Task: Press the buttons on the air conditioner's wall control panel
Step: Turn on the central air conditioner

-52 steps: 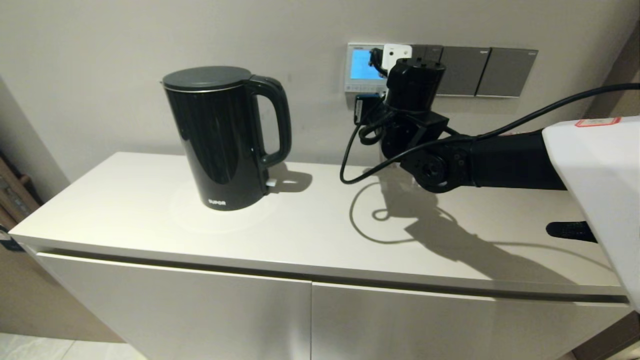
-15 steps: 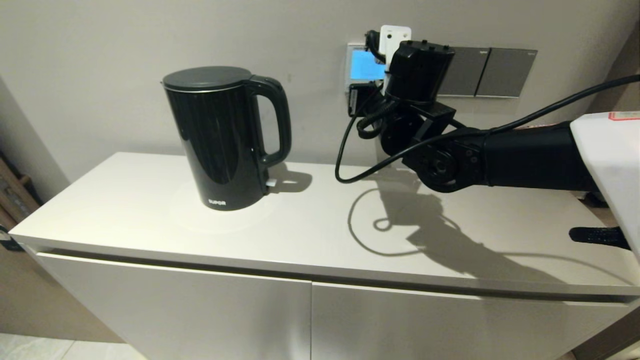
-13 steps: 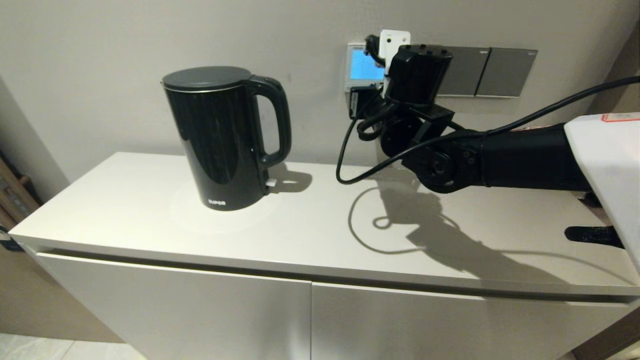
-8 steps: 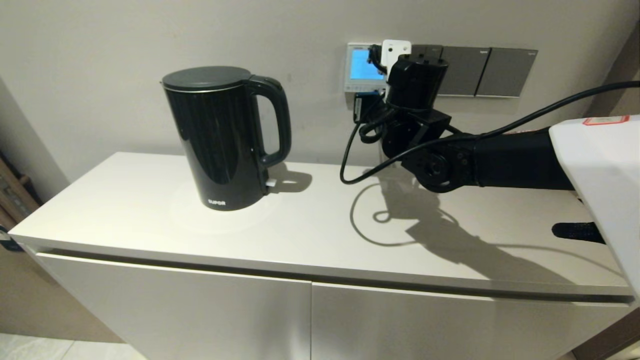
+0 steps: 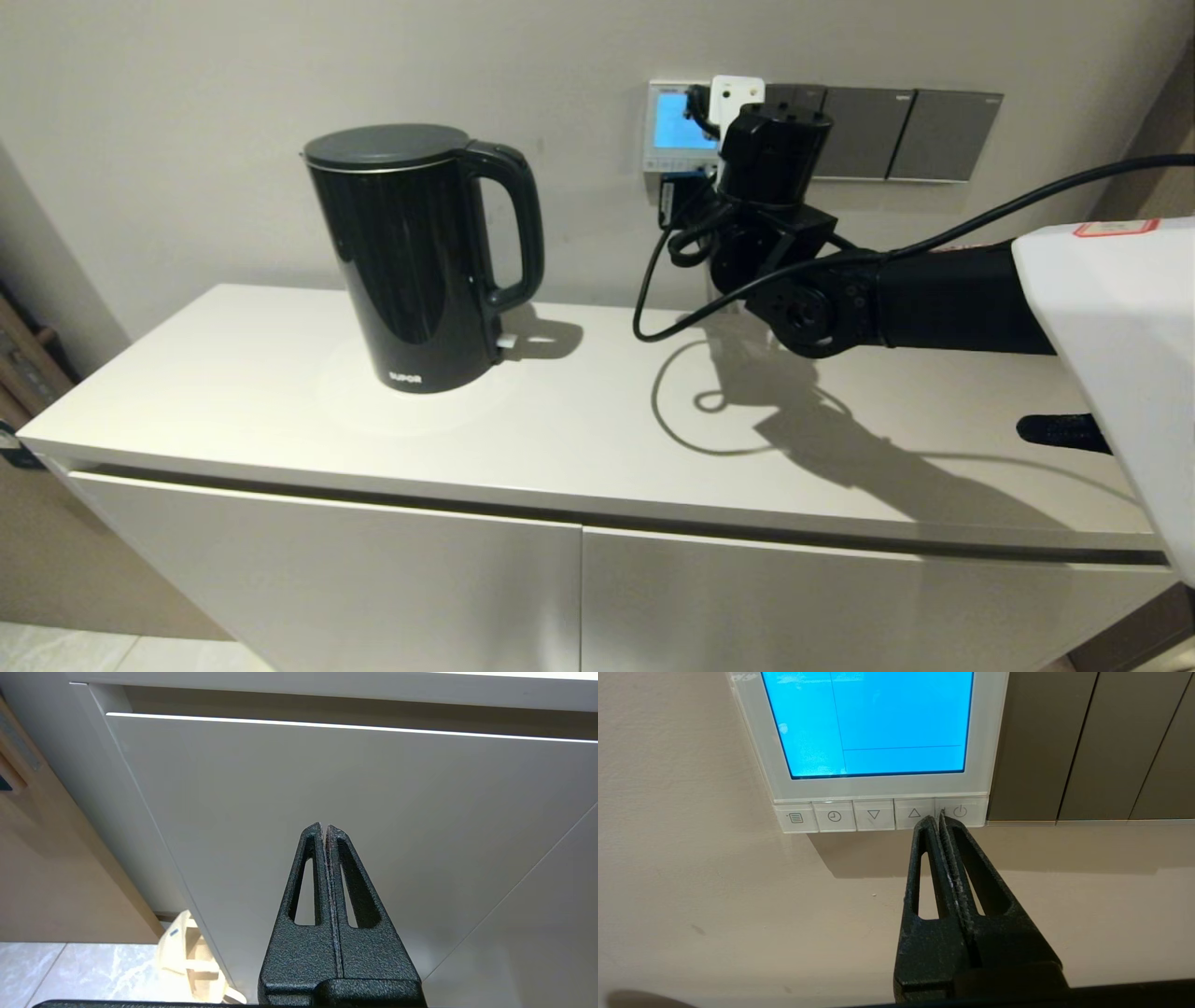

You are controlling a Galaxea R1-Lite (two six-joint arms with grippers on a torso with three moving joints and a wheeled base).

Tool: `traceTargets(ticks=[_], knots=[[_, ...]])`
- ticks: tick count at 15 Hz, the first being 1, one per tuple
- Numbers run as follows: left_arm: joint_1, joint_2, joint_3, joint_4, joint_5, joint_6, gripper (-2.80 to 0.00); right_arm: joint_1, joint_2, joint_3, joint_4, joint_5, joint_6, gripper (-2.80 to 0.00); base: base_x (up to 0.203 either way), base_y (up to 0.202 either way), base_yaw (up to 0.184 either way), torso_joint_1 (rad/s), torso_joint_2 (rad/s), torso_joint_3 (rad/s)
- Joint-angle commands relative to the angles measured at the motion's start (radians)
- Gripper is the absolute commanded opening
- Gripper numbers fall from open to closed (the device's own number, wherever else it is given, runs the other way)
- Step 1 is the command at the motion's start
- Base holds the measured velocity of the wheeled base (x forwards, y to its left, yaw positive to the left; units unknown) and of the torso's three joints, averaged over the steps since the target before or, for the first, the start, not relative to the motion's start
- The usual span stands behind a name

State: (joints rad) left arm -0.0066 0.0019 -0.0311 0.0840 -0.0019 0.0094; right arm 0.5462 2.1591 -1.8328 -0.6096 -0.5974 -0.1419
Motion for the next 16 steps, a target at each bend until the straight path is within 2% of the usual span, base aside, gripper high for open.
traceTargets(ticks=[1,16], knots=[[0.000,0.000,0.000,0.000,0.000,0.000,-2.80,-0.006,0.002,0.000,-0.004,-0.003,-0.002,-2.80,0.000,0.000,0.000,0.000,0.00,0.000],[0.000,0.000,0.000,0.000,0.000,0.000,-2.80,-0.005,-0.013,0.061,-0.042,-0.005,0.007,-2.80,0.000,0.000,0.000,0.000,0.00,0.000]])
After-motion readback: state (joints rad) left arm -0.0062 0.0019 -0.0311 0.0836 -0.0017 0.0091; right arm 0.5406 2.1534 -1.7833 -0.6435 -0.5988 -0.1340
